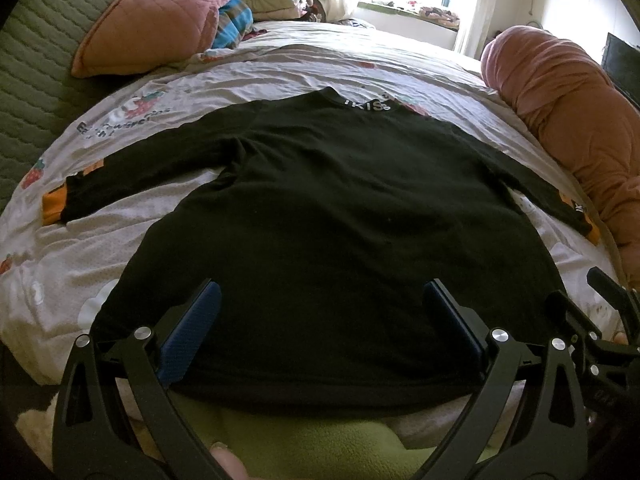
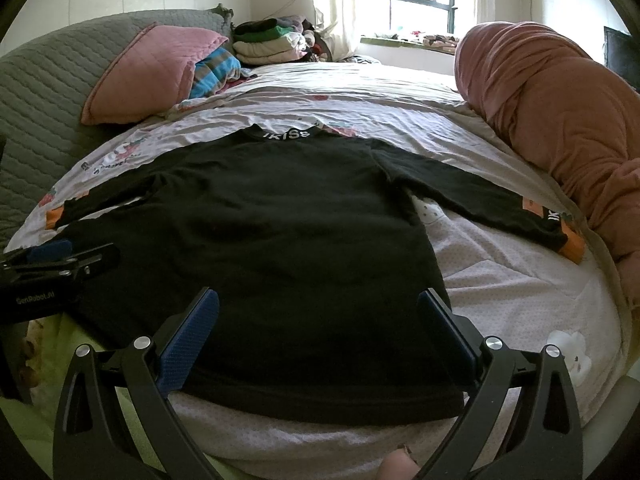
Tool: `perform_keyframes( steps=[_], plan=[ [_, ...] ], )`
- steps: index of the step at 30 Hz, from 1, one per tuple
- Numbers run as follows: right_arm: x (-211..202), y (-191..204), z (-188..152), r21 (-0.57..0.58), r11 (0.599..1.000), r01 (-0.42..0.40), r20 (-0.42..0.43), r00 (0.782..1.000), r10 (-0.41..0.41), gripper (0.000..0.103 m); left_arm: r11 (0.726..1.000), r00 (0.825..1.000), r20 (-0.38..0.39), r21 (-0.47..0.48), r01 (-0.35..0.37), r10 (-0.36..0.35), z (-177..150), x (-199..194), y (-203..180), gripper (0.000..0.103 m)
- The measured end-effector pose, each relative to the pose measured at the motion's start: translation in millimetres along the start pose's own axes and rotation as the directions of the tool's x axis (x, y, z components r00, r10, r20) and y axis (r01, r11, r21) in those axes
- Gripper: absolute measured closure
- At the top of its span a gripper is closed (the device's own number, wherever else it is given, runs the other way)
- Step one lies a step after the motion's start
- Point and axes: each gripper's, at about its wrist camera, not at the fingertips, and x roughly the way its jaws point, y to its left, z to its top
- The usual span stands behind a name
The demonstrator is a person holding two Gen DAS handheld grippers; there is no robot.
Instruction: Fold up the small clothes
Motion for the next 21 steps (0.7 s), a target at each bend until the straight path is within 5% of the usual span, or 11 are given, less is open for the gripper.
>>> perform_keyframes(
  steps=[21],
  plan=[
    [20.8,-0.5,20.8,0.0,1.0,0.016,-0.016,1.0,-0.016,0.004,1.0,1.0,0.004,-0.002,-0.007,0.007,19.0,8.3,3.9,0.008]
  ],
)
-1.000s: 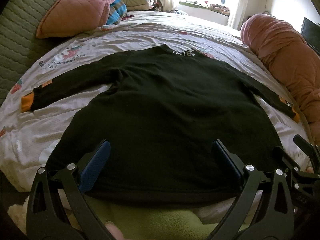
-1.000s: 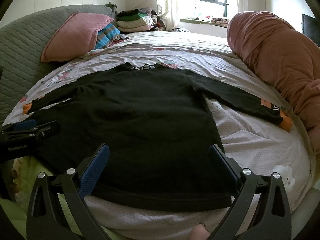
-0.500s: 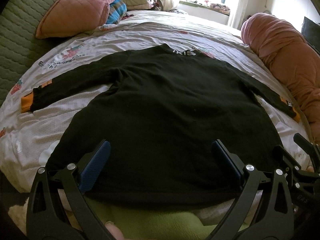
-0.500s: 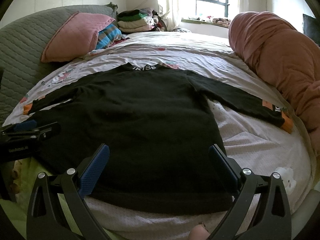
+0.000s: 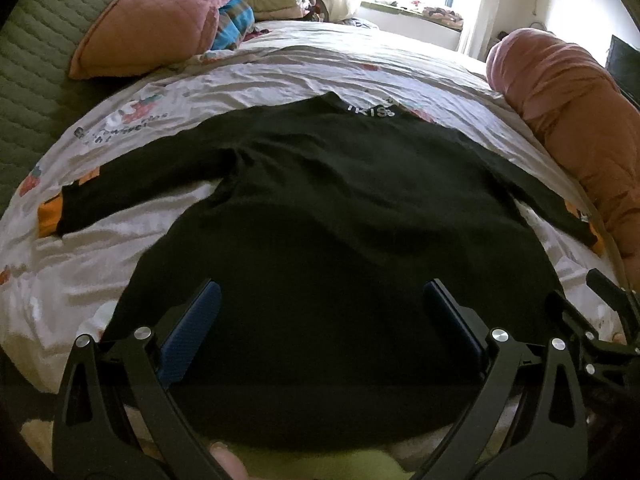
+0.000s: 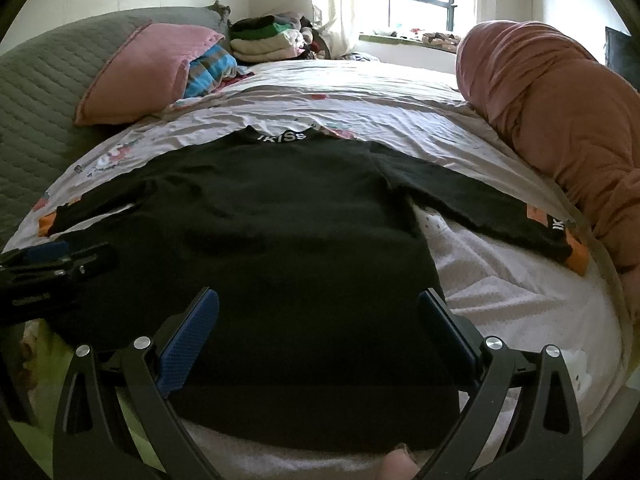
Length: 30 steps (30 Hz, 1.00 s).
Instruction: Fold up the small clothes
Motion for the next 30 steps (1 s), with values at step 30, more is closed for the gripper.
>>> perform_keyframes(
  steps=[30],
  plan=[
    [32.5,-39.7,84.8,0.131,0.991,0.024,0.085,0.996,-0.036,0.004,0.999,0.999,-0.011,0.012,-0.031,0.031,71.2,37.0,-19.2,0.008]
  ],
)
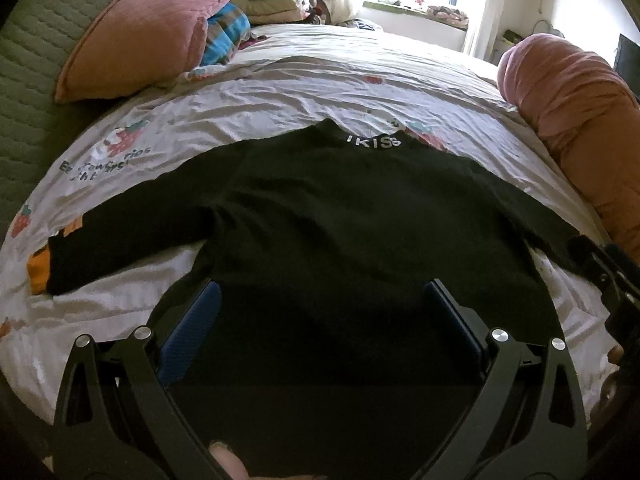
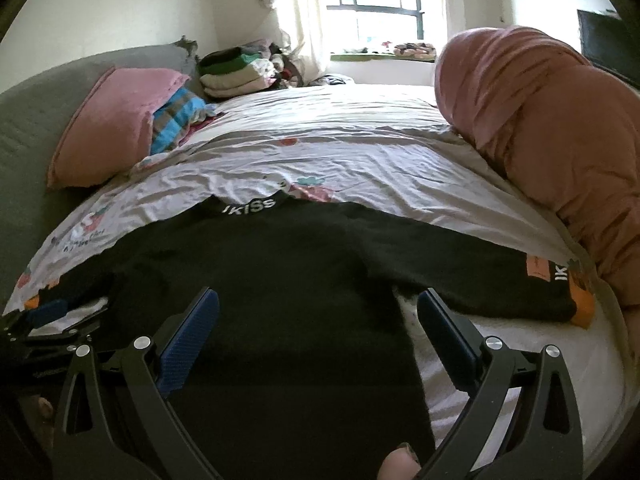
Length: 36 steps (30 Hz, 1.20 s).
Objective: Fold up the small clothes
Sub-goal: 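Reach the right tool to the orange sleeve cuff and grasp it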
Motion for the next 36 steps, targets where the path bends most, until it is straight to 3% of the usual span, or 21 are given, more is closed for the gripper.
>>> perform_keyframes(
  steps=[11,20,26,31,36],
  plan=[
    [25.6,-53.6,6.1,0.138,0.988,0.071,-0.041,0.997,-0.065,0.004,1.0,1.0,-0.02,0.005,0.009,-0.009,23.7,24.8,-5.1,0.008],
    [45.8,-115.7,1.8,0.283,0.945,0.161,-0.096,0.986,-0.139,0.004,1.0,0.998,-0.052,-0.018,0.025,-0.025,41.7,48.2,-5.6,0.008],
    [56.1,-163.8,-9.0,0.41,0.885,0.218,-0.147,0.974,-0.172,0.004,1.0,0.995,-0.095,-0.023,-0.005,0.003,46.8,72.8,-6.9,0.008],
    [62.9,-202.3,-24.3,0.521,0.813,0.259,-0.197,0.964,-0.181,0.004,1.0,0.991,-0.131,-0.021,0.0,-0.003,47.2,90.6,-6.8,0.008],
    [67.1,-232.2,-37.9,0.598,0.742,0.304,-0.238,0.951,-0.199,0.004,0.999,0.994,-0.108,-0.052,-0.015,0.01,47.2,102.0,0.9,0.008]
  ],
)
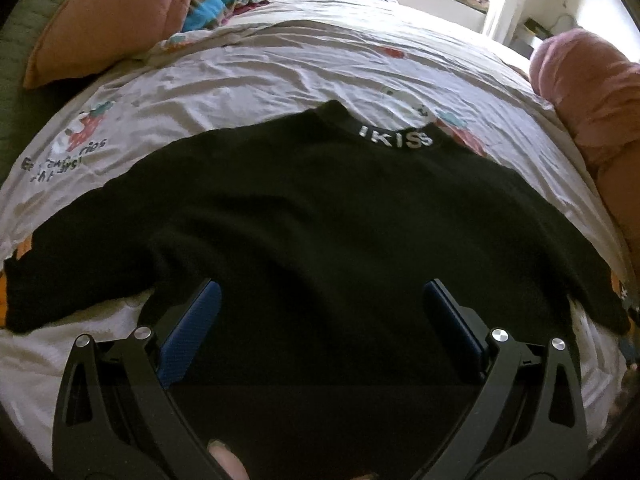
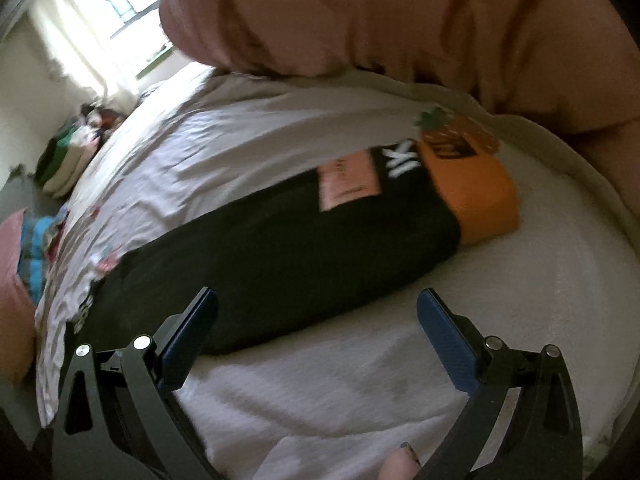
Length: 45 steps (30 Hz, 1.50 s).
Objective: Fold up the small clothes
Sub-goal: 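Reach the right tool to the orange sleeve cuff and grasp it, then carry the cuff with the right tool across the shirt toward the left tool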
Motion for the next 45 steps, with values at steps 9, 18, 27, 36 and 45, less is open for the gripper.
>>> perform_keyframes(
  steps=[9,18,27,36,45],
  plan=[
    [17.5,-47.1,23.9,0.205,0.978,-0.049,0.018,0.999,0.046,0.005,0.998,0.997,0.034,0.002,-0.068,0.068,23.3,15.1,13.8,0.008],
    [19.9,-68.6,31.4,0.282,0.957,-0.069,0.12,0.992,0.037,0.069,0.996,0.998,0.058,-0.087,-0.028,0.033,20.9,16.6,40.1,0.008],
    [-10.4,-42.2,35.7,0.182,0.964,-0.195,0.201,0.967,0.157,0.086,0.995,0.997,0.07,-0.097,0.028,-0.022,23.9,9.1,53.1,0.008],
    [-43.7,30.5,37.9,0.006,0.952,-0.305,0.234,0.926,0.295,0.087,0.99,0.989,0.107,-0.089,0.114,-0.104,28.9,-12.3,57.0,0.008],
    [-74.1,83.2,23.5,-0.145,0.91,-0.389,0.212,0.886,0.412,0.087,0.986,0.981,0.147,-0.093,0.139,-0.124,32.8,-33.9,68.3,0.008]
  ],
)
